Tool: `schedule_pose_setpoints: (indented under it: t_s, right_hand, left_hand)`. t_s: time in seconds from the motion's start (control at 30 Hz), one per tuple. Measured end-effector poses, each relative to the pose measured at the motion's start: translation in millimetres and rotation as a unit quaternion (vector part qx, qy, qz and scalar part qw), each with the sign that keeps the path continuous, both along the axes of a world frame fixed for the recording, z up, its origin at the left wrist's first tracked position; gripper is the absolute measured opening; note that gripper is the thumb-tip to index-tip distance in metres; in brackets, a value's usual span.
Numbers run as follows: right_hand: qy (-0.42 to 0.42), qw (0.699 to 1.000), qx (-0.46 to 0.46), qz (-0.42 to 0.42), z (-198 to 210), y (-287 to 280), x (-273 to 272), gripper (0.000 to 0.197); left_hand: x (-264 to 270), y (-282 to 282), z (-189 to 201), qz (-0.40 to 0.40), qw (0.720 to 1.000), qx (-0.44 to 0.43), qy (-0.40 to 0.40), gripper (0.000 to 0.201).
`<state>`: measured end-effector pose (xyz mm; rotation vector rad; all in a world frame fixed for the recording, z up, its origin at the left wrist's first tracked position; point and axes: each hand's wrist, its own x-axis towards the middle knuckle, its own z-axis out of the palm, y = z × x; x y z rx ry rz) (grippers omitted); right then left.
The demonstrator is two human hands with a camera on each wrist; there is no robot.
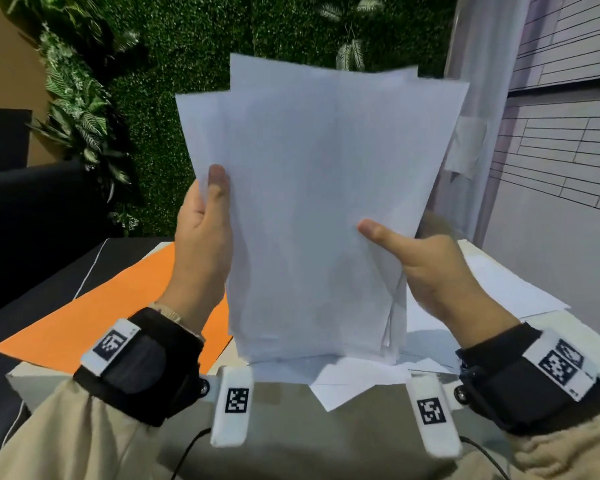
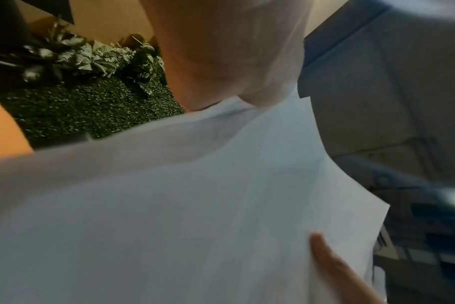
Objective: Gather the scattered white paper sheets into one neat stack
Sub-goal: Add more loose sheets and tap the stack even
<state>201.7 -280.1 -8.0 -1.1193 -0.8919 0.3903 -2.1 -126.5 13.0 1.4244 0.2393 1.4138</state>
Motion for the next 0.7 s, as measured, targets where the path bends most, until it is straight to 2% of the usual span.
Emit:
schedule_pose_setpoints:
  t_s: [0.13, 0.23, 0.4, 0.53, 0.6, 0.7]
  right_hand:
    - [0.006, 0.997, -0.06, 0.044, -23, 2, 2, 0.049]
    - [0.044, 0.995, -0.036, 0.081, -21, 2, 0, 0.041]
    - [0.031, 0.998, 0.014, 0.051, -9, 2, -7, 0.044]
    - [0.013, 0.997, 0.033, 0.066, -6, -1, -10, 0.035]
    - [0.003, 0.997, -0.003, 0.076, -12, 0, -8, 0.038]
    - [-0.004, 0.994, -0.088, 0.059, -27, 1, -5, 0.04]
  left_hand:
    - [1, 4, -26, -0.013, 0.997, -0.043, 0.068, 0.046]
    - [4, 5, -27, -0.011, 0.994, -0.056, 0.09, 0.061]
    - [7, 1, -1, -0.026, 0.999, -0.014, 0.027, 0.05]
    - [9, -8, 10, -0.101, 0.994, -0.042, 0.004, 0.05]
    - [6, -3, 3, -0.13, 0.99, -0.051, 0.029, 0.051]
    - [-1, 4, -22, -0.148, 0.98, -0.059, 0.116, 0.047]
